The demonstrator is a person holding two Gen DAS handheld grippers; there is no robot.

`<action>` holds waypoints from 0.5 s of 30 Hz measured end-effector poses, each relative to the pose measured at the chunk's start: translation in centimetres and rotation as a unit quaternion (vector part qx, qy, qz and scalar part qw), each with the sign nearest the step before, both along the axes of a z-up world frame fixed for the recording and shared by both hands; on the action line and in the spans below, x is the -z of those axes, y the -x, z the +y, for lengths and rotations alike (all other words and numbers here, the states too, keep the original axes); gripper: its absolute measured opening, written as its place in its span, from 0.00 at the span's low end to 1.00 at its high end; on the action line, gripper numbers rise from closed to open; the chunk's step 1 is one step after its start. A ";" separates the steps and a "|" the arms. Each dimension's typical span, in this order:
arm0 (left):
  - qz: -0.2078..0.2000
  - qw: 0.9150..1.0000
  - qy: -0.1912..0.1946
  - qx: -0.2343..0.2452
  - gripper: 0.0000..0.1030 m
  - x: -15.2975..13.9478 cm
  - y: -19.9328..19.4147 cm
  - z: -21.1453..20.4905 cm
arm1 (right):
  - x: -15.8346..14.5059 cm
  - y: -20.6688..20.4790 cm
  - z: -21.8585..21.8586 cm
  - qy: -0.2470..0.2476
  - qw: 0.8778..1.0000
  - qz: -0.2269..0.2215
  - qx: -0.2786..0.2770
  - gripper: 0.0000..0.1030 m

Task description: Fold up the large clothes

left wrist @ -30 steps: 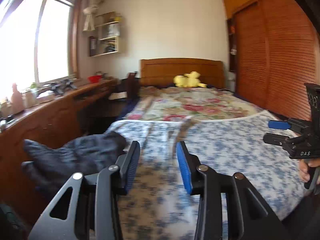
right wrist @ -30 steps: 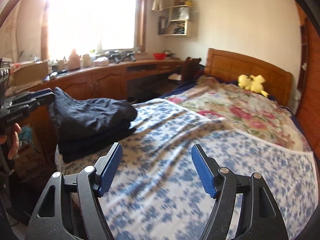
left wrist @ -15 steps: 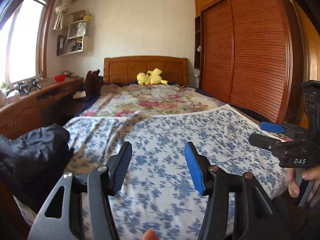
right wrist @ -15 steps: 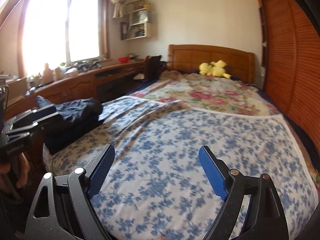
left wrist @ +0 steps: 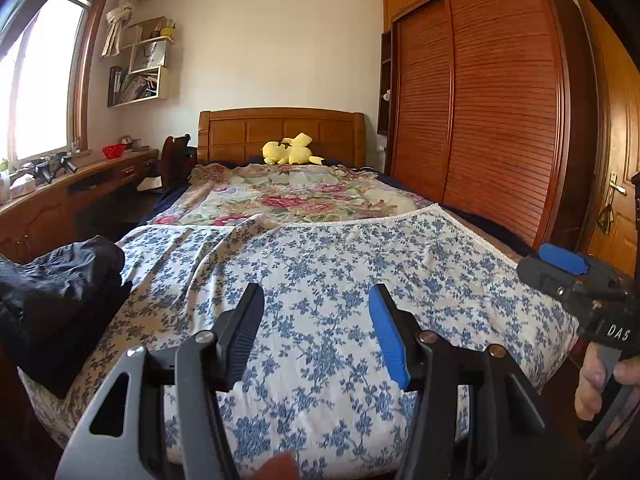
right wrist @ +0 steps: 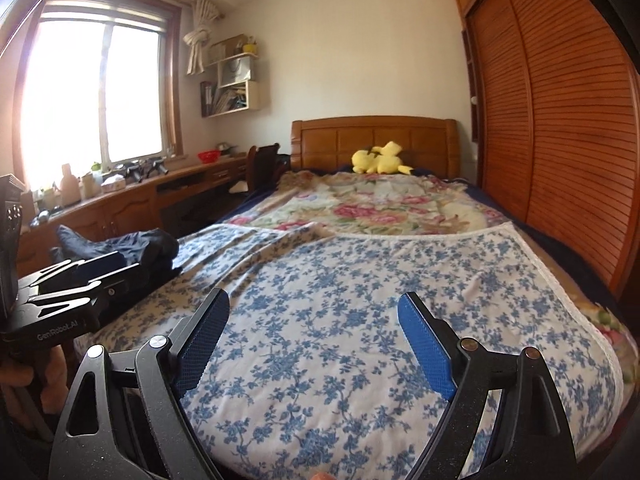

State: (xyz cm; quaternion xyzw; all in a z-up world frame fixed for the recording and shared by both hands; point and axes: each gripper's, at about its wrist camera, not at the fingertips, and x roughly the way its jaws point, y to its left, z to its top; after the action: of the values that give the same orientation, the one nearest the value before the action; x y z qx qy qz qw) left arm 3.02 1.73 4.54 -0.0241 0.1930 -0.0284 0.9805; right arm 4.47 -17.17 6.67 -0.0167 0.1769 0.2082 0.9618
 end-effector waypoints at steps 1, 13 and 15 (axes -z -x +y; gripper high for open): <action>0.000 1.000 -0.003 -0.002 0.52 0.1 0.4 0.0 | 0.1 0.5 -0.3 -0.005 1.000 0.000 0.002 0.85; 0.010 1.000 -0.001 -0.007 0.52 1.6 2.3 0.5 | 2.6 3.1 -2.5 -0.008 0.999 0.008 0.031 0.85; 0.012 1.000 0.001 -0.007 0.52 1.8 2.2 0.6 | 2.7 3.0 -2.7 -0.008 0.999 0.010 0.034 0.85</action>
State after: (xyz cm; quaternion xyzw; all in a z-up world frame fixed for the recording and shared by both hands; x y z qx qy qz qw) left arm 0.78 2.31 2.75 -0.0268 0.2045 -0.0219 0.9782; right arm 1.43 -19.83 3.92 -0.0012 0.1854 0.1766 0.9667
